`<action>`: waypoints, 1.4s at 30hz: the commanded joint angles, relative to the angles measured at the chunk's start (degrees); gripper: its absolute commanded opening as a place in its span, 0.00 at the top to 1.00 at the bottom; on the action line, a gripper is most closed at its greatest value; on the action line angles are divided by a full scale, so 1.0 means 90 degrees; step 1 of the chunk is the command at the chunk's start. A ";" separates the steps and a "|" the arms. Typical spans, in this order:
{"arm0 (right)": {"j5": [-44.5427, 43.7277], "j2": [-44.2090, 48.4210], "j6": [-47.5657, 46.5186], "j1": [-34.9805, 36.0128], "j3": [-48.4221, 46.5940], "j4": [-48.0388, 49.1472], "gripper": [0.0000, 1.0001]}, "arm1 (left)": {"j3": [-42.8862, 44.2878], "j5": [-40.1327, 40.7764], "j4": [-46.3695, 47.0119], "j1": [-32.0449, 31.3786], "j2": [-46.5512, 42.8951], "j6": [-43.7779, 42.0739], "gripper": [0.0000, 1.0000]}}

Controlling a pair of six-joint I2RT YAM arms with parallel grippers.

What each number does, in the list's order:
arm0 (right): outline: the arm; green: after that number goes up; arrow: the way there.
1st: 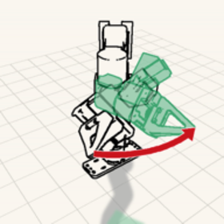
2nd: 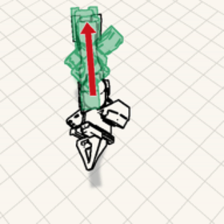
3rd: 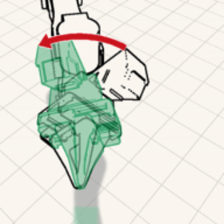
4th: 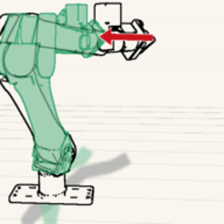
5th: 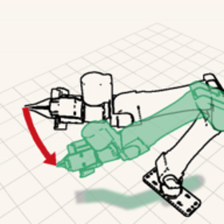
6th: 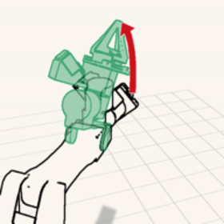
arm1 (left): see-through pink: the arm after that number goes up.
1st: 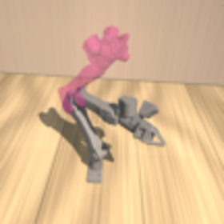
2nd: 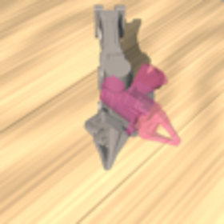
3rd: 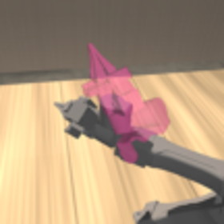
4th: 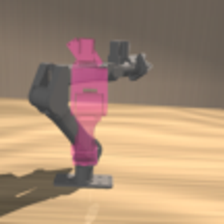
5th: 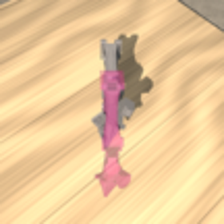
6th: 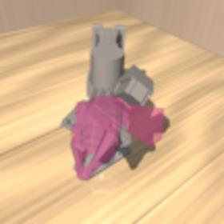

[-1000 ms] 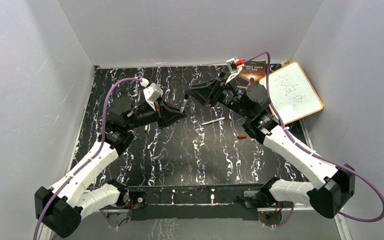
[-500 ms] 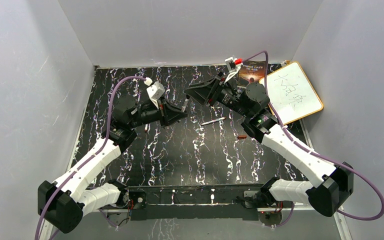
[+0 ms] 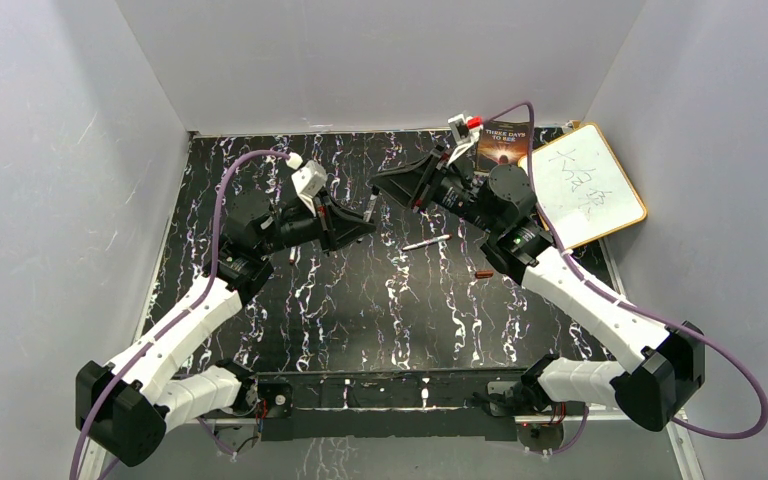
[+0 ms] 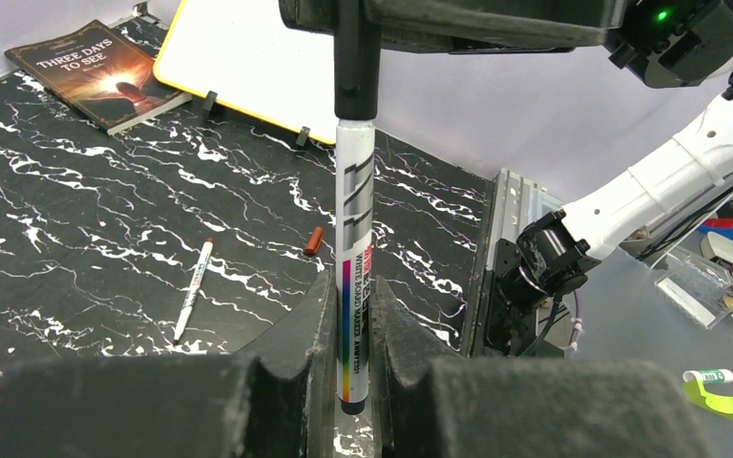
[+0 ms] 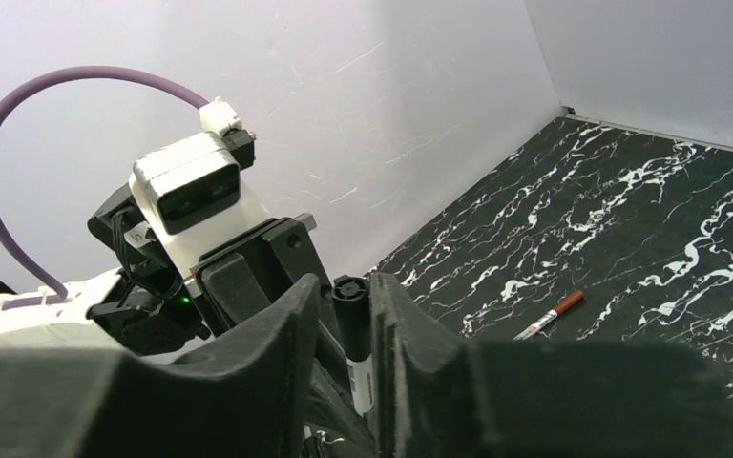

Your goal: Insert the pens into the pen caps

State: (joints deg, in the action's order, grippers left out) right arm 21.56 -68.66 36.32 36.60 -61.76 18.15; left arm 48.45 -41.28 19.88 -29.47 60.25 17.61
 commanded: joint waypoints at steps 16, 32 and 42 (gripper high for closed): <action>0.0452 -0.0318 -0.0574 0.0008 -0.0814 -0.1220 1.00 | 0.0638 0.0139 0.0382 -0.0015 -0.0045 0.0303 1.00; 0.0806 -0.0383 -0.0895 0.0146 -0.0294 -0.2057 1.00 | 0.1731 0.0556 0.0285 -0.0001 0.0679 -0.0374 1.00; 0.0746 -0.0361 -0.0917 0.0294 0.0201 -0.2348 1.00 | 0.2185 0.0631 0.0234 0.0040 0.0892 -0.0579 1.00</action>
State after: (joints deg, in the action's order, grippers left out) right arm 17.80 -70.13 28.32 35.46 -64.34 11.79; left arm 60.25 -40.18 8.82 -29.65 69.38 13.13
